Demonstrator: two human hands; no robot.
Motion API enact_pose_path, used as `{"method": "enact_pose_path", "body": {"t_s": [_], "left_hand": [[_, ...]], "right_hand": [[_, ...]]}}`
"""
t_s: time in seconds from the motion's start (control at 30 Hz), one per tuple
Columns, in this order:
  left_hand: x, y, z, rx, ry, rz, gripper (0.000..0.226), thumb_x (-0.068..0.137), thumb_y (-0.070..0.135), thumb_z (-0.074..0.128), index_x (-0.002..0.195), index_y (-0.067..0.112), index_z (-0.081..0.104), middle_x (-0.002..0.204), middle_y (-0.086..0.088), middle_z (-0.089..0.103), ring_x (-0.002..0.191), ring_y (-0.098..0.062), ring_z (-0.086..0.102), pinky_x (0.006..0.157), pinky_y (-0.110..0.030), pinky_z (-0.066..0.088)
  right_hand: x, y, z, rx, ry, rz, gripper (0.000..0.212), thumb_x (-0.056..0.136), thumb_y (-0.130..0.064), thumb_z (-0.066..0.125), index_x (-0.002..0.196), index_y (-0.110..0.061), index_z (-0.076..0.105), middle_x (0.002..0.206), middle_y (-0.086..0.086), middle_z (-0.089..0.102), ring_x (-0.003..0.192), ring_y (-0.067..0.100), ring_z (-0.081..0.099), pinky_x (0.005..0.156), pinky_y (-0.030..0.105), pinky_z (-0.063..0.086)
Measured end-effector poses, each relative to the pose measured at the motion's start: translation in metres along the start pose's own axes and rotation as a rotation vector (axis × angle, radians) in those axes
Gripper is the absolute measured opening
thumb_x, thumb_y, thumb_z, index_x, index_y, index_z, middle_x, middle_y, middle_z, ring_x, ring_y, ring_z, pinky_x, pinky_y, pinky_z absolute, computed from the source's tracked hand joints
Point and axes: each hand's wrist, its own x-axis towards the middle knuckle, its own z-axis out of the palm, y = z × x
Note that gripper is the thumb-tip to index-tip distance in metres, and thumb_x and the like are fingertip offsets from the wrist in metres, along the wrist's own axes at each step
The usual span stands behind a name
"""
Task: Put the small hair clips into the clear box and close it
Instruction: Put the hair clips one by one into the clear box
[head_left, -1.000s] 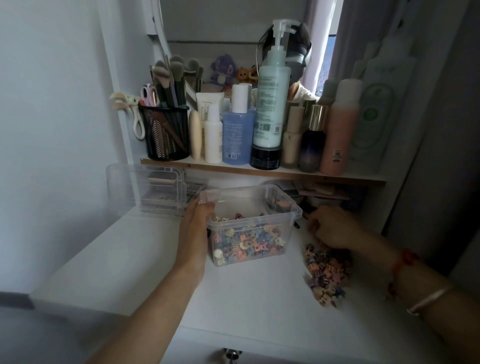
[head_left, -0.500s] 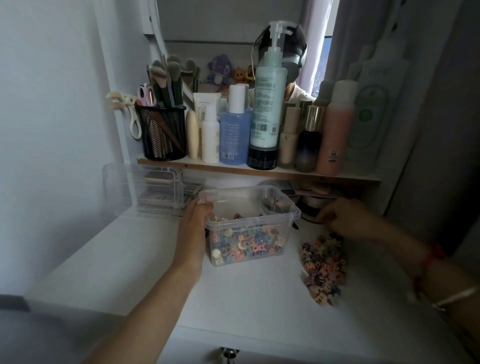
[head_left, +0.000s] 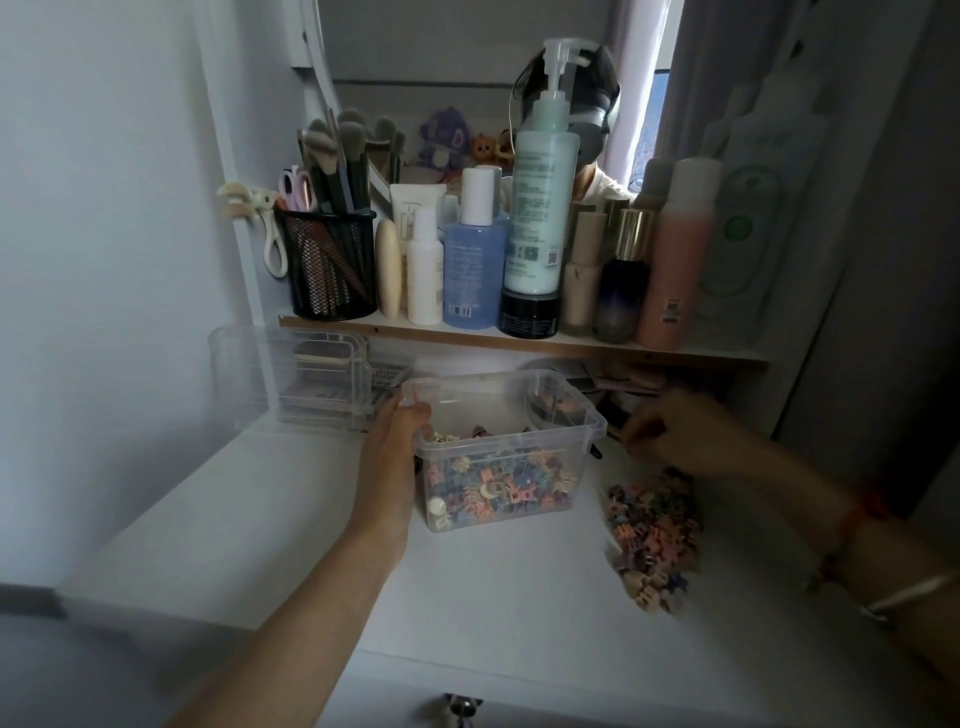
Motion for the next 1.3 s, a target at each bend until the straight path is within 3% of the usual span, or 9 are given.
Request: {"method": "enact_pose_path", "body": {"t_s": [0.17, 0.43, 0.57, 0.67, 0.8, 0.93, 1.1, 1.2, 1.3], "left_hand": [[0.001, 0.000, -0.001, 0.004, 0.011, 0.005, 0.015, 0.092, 0.018, 0.042, 0.095, 0.021, 0.057, 0.085, 0.002, 0.057, 0.073, -0.009, 0.052, 0.044, -0.005, 0.041], [-0.001, 0.001, 0.000, 0.002, -0.026, -0.004, 0.018, 0.091, 0.015, 0.044, 0.077, 0.022, 0.054, 0.071, 0.003, 0.053, 0.053, 0.001, 0.055, 0.042, -0.006, 0.039], [0.001, 0.000, -0.001, 0.018, -0.023, -0.005, 0.020, 0.091, 0.016, 0.044, 0.073, 0.024, 0.051, 0.070, 0.003, 0.048, 0.058, -0.006, 0.050, 0.041, -0.006, 0.038], [0.001, 0.000, -0.001, 0.028, -0.029, -0.008, 0.020, 0.090, 0.016, 0.044, 0.074, 0.024, 0.051, 0.070, 0.004, 0.049, 0.059, -0.006, 0.049, 0.043, -0.007, 0.040], [0.002, -0.001, -0.001, 0.039, -0.041, -0.022, 0.015, 0.091, 0.017, 0.045, 0.079, 0.022, 0.053, 0.076, 0.003, 0.052, 0.070, -0.010, 0.050, 0.061, -0.022, 0.041], [0.003, -0.003, -0.002, 0.076, -0.054, -0.023, 0.018, 0.090, 0.017, 0.045, 0.074, 0.022, 0.050, 0.073, 0.003, 0.048, 0.070, -0.013, 0.047, 0.063, -0.026, 0.037], [0.005, -0.004, -0.001, 0.075, -0.062, -0.040, 0.010, 0.089, 0.017, 0.047, 0.083, 0.022, 0.053, 0.078, 0.002, 0.048, 0.073, -0.012, 0.047, 0.066, -0.026, 0.038], [0.004, -0.005, 0.000, 0.066, -0.064, -0.051, 0.009, 0.089, 0.018, 0.047, 0.087, 0.023, 0.054, 0.082, 0.002, 0.051, 0.078, -0.013, 0.049, 0.068, -0.026, 0.039], [0.004, -0.004, 0.000, 0.063, -0.065, -0.055, 0.010, 0.089, 0.019, 0.047, 0.091, 0.023, 0.056, 0.087, 0.001, 0.053, 0.080, -0.012, 0.051, 0.069, -0.026, 0.040]], "right_hand": [[-0.002, -0.030, -0.026, 0.779, 0.081, -0.155, 0.012, 0.083, -0.009, 0.060, 0.087, -0.019, 0.066, 0.067, -0.002, 0.066, 0.060, 0.002, 0.055, 0.061, 0.014, 0.043], [-0.001, 0.019, -0.002, -0.108, -0.116, 0.089, 0.020, 0.083, -0.012, 0.061, 0.101, -0.011, 0.071, 0.109, 0.002, 0.069, 0.089, 0.007, 0.057, 0.069, 0.012, 0.042], [0.000, 0.023, 0.003, -0.032, -0.087, 0.114, 0.016, 0.081, -0.009, 0.064, 0.094, -0.010, 0.073, 0.101, 0.005, 0.071, 0.080, 0.006, 0.057, 0.056, 0.003, 0.040], [0.001, 0.004, -0.008, 0.380, 0.168, 0.059, 0.010, 0.078, -0.006, 0.068, 0.087, -0.008, 0.071, 0.086, 0.008, 0.068, 0.075, 0.007, 0.061, 0.064, 0.012, 0.045], [-0.003, -0.032, -0.029, 0.760, 0.229, -0.148, 0.023, 0.082, 0.002, 0.060, 0.103, -0.006, 0.064, 0.071, 0.002, 0.059, 0.049, -0.009, 0.056, 0.048, 0.000, 0.039], [0.000, -0.008, -0.023, 0.362, 0.230, 0.008, 0.023, 0.082, -0.007, 0.064, 0.104, -0.007, 0.067, 0.097, 0.003, 0.064, 0.081, 0.005, 0.060, 0.064, 0.009, 0.043], [0.000, 0.034, 0.001, -0.205, -0.105, 0.247, 0.020, 0.082, -0.012, 0.058, 0.096, -0.005, 0.070, 0.105, 0.011, 0.069, 0.092, 0.023, 0.063, 0.071, 0.026, 0.048], [0.000, 0.033, 0.003, -0.205, -0.043, 0.288, 0.020, 0.082, -0.013, 0.058, 0.097, -0.009, 0.071, 0.106, 0.012, 0.069, 0.096, 0.026, 0.063, 0.078, 0.030, 0.049], [0.002, 0.010, -0.009, 0.207, 0.209, 0.136, 0.013, 0.083, -0.010, 0.062, 0.092, -0.010, 0.071, 0.097, 0.009, 0.069, 0.085, 0.017, 0.063, 0.070, 0.021, 0.047]]}}
